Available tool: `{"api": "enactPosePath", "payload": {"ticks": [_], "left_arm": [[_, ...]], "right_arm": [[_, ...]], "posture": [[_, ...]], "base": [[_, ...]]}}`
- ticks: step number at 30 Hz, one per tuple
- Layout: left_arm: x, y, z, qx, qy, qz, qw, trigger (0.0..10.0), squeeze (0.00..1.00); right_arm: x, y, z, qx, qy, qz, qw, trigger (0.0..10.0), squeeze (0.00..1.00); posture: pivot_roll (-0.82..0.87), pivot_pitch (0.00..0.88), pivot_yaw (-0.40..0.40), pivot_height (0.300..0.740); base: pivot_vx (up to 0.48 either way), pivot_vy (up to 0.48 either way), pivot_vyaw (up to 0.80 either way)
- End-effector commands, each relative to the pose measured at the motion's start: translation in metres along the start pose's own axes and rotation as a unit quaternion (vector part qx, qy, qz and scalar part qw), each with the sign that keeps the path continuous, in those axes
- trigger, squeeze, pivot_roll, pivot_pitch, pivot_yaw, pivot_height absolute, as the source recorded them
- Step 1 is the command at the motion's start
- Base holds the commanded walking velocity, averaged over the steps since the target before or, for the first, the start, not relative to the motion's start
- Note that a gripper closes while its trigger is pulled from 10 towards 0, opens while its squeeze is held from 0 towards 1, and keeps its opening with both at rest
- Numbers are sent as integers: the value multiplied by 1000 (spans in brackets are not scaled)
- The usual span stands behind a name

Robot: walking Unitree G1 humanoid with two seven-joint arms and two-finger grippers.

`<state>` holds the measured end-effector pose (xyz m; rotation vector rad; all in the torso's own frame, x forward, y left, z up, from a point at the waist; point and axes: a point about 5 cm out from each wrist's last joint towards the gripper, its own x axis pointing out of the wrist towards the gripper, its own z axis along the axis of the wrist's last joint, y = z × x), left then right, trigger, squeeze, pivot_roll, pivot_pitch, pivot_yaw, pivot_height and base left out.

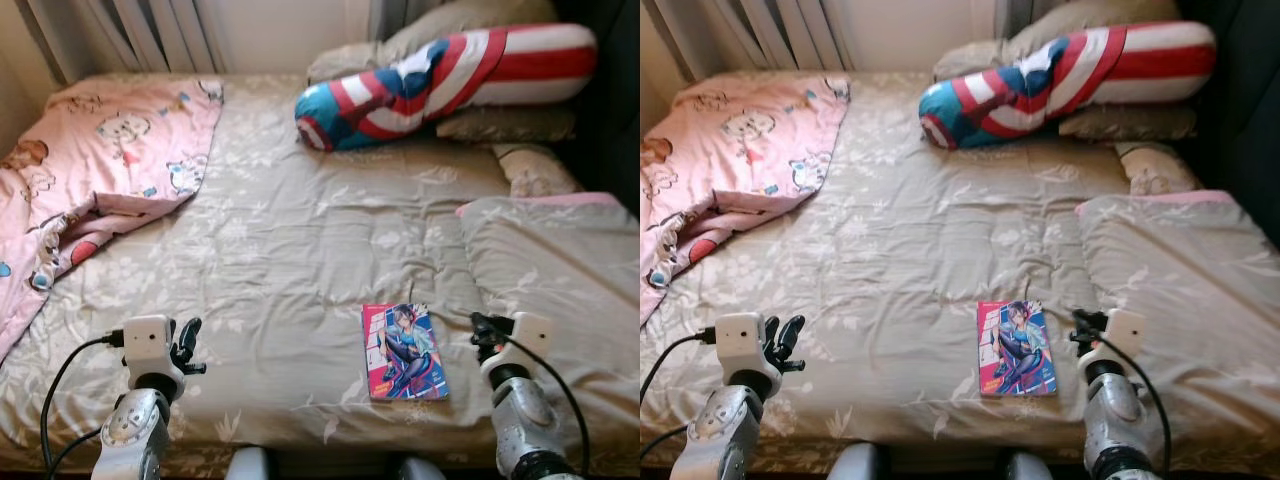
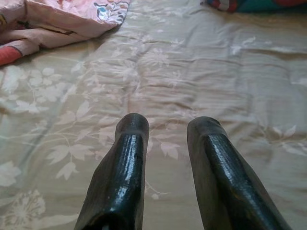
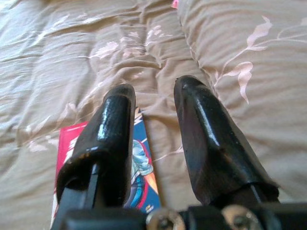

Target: Clean up the room

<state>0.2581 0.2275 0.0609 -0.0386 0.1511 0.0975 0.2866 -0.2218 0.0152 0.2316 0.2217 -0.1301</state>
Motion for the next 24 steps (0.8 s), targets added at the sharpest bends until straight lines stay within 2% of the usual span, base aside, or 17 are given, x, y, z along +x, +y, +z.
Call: {"api": "enactPosePath", "payload": {"ticks": [1, 6, 10, 12, 14, 16, 21, 23, 24], "left_arm": [[0, 5, -5, -4, 4, 13, 1000, 10000, 0], [4, 7, -12, -3, 12, 15, 1000, 10000, 0], [9, 13, -30, -2, 48, 21, 999, 10000, 0], [6, 19, -48, -17, 87, 34, 995, 10000, 0], [5, 20, -52, -19, 96, 36, 995, 10000, 0], [-2, 22, -68, -15, 134, 36, 990, 10000, 0], [-11, 22, -86, -17, 181, 26, 983, 10000, 0], [-19, 23, -98, -12, 216, 31, 976, 10000, 0], [-19, 23, -98, -12, 216, 31, 976, 10000, 0]], "right_arm": [[-3, -6, -1, -2, -1, -11, 1000, 10000, 0], [-6, -15, -6, 3, 12, -36, 999, 10000, 0], [-21, -32, -27, -2, 65, -78, 995, 10000, 0], [-34, -40, -45, -3, 108, -99, 989, 10000, 0], [-37, -40, -49, -4, 117, -99, 988, 10000, 0], [-47, -40, -64, -9, 154, -104, 983, 10000, 0], [-55, -36, -78, -5, 188, -103, 977, 10000, 0], [-60, -33, -86, -10, 215, -100, 971, 10000, 0], [-60, -33, -86, -10, 215, -100, 971, 10000, 0]], "posture": [[65, 0, -32, 660], [48, 0, -22, 674], [28, 0, -13, 699], [15, 0, -12, 718], [20, 0, -13, 728], [23, 0, -12, 740], [29, 0, -10, 740], [30, 0, -10, 740], [30, 0, -10, 740]], "base": [[0, 0, 0], [0, 0, 0], [0, 0, 0], [0, 0, 0], [0, 0, 0], [0, 0, 0], [0, 0, 0], [0, 0, 0], [0, 0, 0]]}}
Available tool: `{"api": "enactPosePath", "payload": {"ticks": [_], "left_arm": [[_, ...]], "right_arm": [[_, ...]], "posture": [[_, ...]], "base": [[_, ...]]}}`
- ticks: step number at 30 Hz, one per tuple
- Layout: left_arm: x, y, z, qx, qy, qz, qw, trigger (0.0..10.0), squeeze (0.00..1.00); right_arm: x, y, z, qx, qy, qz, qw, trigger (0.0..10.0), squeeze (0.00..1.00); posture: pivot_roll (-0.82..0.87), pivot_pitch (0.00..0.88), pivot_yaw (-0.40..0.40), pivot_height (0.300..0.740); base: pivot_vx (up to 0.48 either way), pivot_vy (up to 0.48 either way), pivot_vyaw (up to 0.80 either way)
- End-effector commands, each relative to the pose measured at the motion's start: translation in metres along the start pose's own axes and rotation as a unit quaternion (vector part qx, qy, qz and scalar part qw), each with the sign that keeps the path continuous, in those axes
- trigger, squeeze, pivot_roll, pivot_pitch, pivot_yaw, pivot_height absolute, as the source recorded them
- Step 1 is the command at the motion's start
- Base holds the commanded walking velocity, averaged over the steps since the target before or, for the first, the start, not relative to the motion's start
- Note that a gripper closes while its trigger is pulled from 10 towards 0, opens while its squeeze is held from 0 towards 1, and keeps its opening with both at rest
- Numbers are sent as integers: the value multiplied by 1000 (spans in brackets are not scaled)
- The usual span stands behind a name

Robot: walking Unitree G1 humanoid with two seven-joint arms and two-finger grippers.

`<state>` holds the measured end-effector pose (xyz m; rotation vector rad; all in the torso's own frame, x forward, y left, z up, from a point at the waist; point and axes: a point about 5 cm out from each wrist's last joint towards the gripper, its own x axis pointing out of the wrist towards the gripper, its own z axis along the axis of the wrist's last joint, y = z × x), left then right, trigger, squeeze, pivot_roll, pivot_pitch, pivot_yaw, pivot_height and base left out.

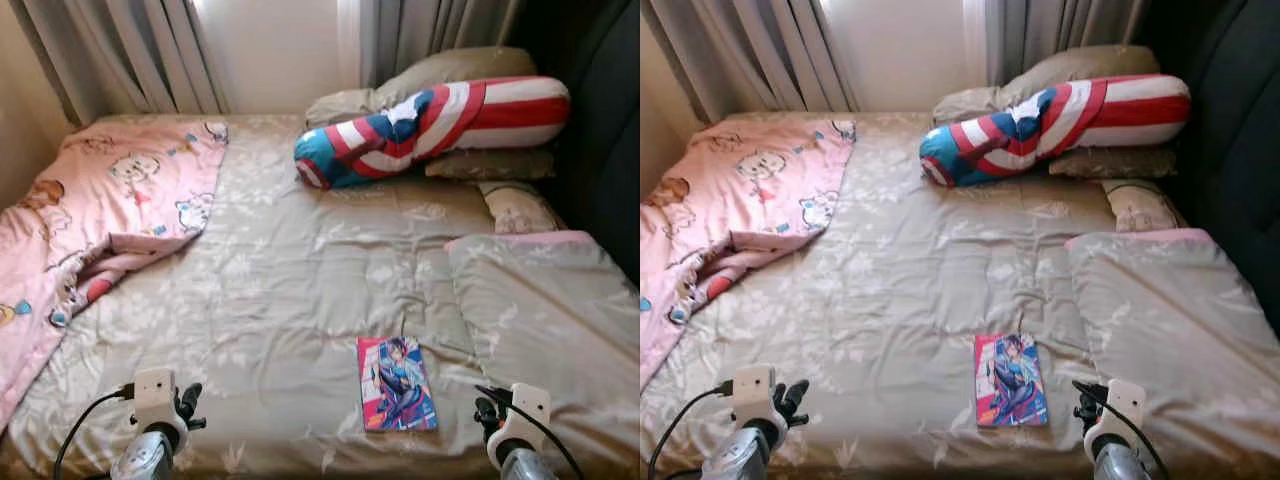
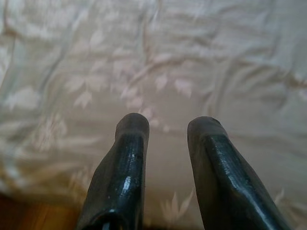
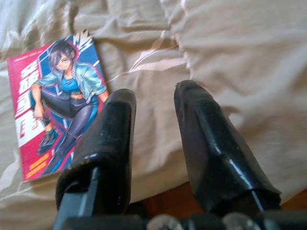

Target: Clean up the room

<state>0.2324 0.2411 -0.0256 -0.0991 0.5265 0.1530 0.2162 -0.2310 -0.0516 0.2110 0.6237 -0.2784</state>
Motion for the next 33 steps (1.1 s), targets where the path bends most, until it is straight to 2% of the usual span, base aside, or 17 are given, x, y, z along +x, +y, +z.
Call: {"api": "enactPosePath", "payload": {"ticks": [1, 4, 8, 12, 19, 22, 29, 33], "left_arm": [[-5, 6, -18, 10, 43, 10, 999, 10000, 0], [-6, 7, -22, 3, 53, 16, 998, 10000, 0], [-10, 9, -39, -1, 97, 30, 995, 10000, 0], [-14, 14, -50, -2, 123, 38, 992, 10000, 0], [-16, 19, -54, 6, 135, 41, 990, 10000, 0], [-18, 23, -55, 5, 139, 47, 989, 10000, 0], [-24, 33, -60, 10, 146, 68, 987, 10000, 0], [-23, 30, -59, 9, 140, 64, 988, 10000, 0]], "right_arm": [[-5, 0, -19, -8, 48, -1, 999, 10000, 0], [-7, -1, -25, -9, 64, -2, 998, 10000, 0], [-12, -4, -41, -18, 109, -4, 994, 10000, 0], [-14, -5, -45, -24, 122, -6, 992, 10000, 0], [-13, -3, -43, -41, 126, 6, 991, 10000, 0], [-13, -1, -44, -63, 130, 14, 989, 10000, 0], [-16, 5, -52, -62, 136, 20, 989, 10000, 0], [-19, 3, -58, -66, 147, 17, 987, 10000, 0]], "posture": [[31, 0, -9, 740], [40, 0, -12, 740], [51, 0, -22, 740], [29, 0, -7, 740], [28, 0, -5, 740], [21, 0, 1, 740], [17, 0, 2, 740], [25, 0, -3, 740]], "base": [[0, 0, 0], [0, 0, 0], [0, 0, 0], [0, 0, 0], [0, 0, 0], [0, 0, 667], [0, 0, 800], [0, 0, 717]]}}
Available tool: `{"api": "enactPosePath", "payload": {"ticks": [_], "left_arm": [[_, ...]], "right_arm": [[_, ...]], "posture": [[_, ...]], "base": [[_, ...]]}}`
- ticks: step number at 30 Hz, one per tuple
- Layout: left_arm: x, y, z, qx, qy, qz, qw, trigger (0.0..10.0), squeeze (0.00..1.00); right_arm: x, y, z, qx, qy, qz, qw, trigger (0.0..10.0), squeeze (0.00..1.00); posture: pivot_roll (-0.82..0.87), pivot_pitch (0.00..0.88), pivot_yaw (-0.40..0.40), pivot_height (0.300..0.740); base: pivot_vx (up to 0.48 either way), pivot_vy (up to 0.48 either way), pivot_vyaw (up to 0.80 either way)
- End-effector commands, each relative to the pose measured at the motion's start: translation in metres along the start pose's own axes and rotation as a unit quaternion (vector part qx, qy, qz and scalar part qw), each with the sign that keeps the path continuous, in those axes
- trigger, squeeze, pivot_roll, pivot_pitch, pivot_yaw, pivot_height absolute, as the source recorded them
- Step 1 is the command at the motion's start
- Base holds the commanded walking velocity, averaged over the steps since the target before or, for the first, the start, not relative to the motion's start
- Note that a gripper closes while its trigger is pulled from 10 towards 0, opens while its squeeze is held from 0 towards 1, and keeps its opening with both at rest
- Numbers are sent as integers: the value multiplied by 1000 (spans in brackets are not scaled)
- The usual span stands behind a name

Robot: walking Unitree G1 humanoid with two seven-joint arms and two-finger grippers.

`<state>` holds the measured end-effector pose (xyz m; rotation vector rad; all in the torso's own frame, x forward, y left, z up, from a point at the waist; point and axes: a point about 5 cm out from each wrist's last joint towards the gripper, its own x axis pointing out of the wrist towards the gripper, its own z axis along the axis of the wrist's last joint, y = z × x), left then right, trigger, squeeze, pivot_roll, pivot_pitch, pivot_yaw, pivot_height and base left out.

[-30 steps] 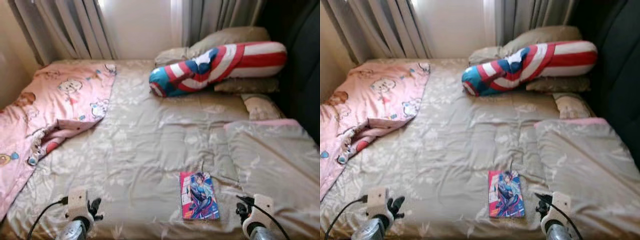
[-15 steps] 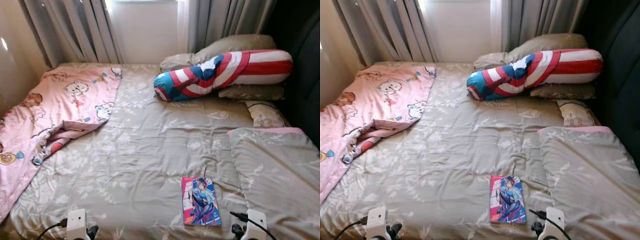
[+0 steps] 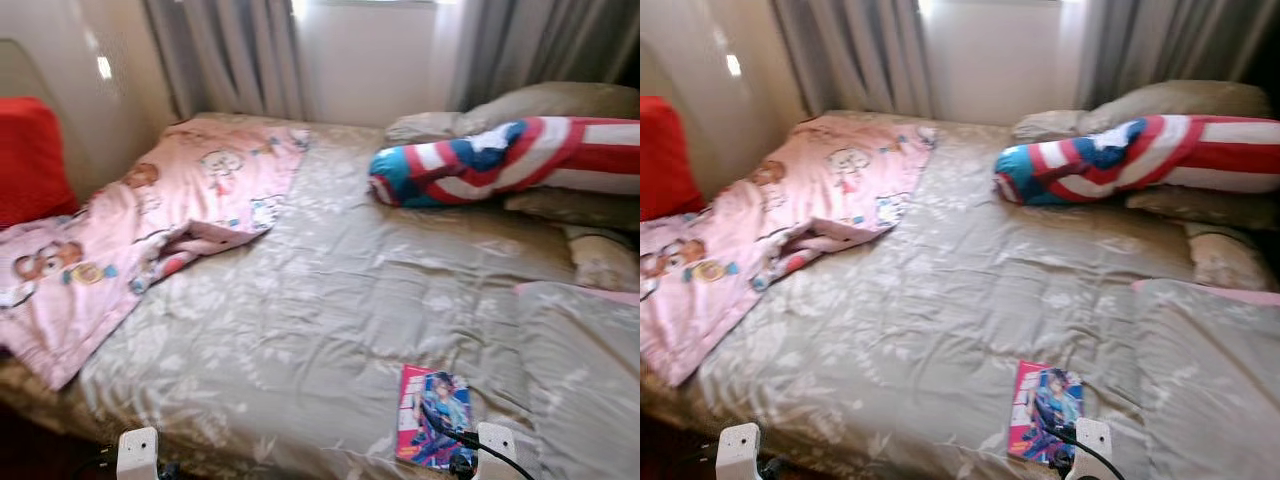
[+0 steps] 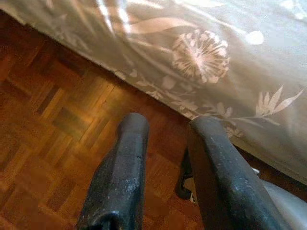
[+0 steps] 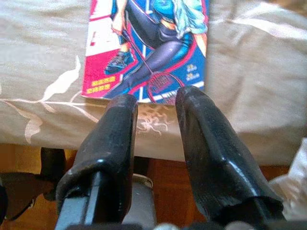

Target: Clean up the room

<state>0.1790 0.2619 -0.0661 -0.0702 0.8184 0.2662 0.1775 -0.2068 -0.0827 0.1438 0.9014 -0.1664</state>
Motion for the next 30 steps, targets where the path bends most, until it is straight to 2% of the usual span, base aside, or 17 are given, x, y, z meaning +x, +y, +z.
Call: {"api": "enactPosePath", "payload": {"ticks": [1, 3, 11, 30], "left_arm": [[0, -3, -1, 1, -3, -2, 1000, 10000, 0], [1, -5, 0, 4, -6, -6, 1000, 10000, 0], [2, -14, 1, 13, -7, -21, 1000, 10000, 0], [3, -21, 6, 24, -15, -29, 999, 10000, 0]], "right_arm": [[-2, -4, -8, -4, 15, -7, 1000, 10000, 0], [-3, -7, -12, 8, 22, -13, 1000, 10000, 0], [-4, -10, -13, 9, 25, -12, 1000, 10000, 0], [-5, -9, -17, 6, 28, -10, 1000, 10000, 0]], "posture": [[25, 0, -3, 740], [26, 0, -4, 740], [20, 0, -4, 740], [19, 0, 4, 740]], "base": [[0, 0, 469], [0, 0, 0], [0, 0, 0], [0, 307, 0]]}}
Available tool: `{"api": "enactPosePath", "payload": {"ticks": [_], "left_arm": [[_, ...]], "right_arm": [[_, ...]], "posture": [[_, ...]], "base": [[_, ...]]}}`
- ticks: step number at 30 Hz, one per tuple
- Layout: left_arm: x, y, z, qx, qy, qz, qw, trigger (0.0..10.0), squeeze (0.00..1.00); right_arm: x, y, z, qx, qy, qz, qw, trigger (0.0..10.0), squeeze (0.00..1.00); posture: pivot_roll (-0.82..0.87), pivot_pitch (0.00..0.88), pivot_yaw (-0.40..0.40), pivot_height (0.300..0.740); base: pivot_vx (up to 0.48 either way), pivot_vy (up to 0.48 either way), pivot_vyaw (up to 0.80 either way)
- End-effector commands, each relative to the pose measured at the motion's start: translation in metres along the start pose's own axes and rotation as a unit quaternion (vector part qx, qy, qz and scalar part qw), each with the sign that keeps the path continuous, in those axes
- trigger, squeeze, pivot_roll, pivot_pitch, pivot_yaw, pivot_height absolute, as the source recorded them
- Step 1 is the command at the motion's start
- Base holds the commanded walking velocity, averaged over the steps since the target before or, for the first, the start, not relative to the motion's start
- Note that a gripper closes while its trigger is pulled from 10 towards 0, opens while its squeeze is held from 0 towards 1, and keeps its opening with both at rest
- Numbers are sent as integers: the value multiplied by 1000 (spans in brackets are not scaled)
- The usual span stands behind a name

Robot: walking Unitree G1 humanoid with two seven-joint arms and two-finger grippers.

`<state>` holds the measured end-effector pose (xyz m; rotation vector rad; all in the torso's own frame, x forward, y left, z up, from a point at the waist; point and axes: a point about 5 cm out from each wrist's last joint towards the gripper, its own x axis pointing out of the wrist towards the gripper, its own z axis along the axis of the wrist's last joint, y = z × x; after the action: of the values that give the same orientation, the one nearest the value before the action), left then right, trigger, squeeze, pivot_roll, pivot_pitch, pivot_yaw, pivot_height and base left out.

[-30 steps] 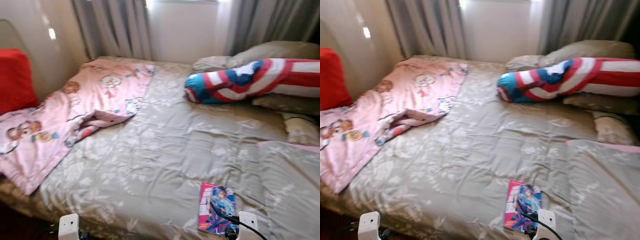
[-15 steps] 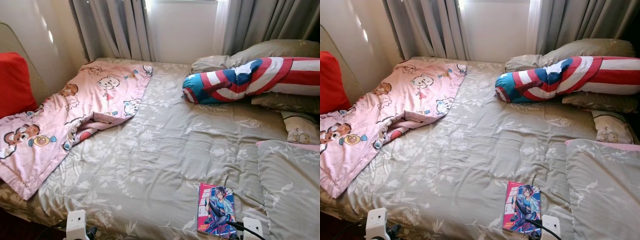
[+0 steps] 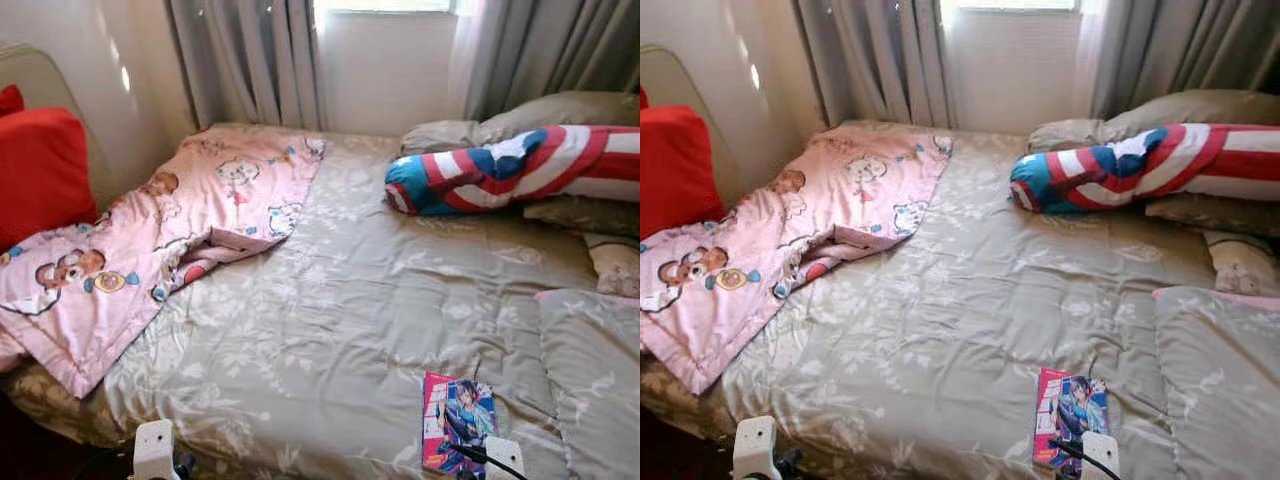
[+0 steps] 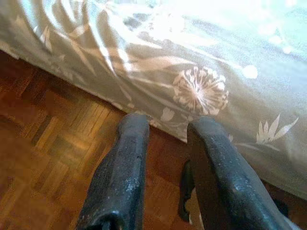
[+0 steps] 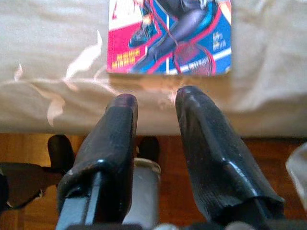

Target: Clean up the room

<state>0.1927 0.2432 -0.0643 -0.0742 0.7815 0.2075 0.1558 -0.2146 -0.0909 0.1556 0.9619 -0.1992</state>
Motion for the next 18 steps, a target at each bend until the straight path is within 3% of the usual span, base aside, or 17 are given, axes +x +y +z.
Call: {"api": "enactPosePath", "payload": {"ticks": [1, 18], "left_arm": [[0, 0, -1, 17, 2, -2, 1000, 10000, 0], [0, 2, 3, 18, -5, -2, 1000, 10000, 0]], "right_arm": [[1, 3, 3, -5, -2, 4, 1000, 10000, 0], [1, 4, 2, 8, -1, 0, 1000, 10000, 0]], "posture": [[19, 0, 4, 740], [20, 0, 16, 740]], "base": [[0, 307, 0], [0, 321, 0]]}}
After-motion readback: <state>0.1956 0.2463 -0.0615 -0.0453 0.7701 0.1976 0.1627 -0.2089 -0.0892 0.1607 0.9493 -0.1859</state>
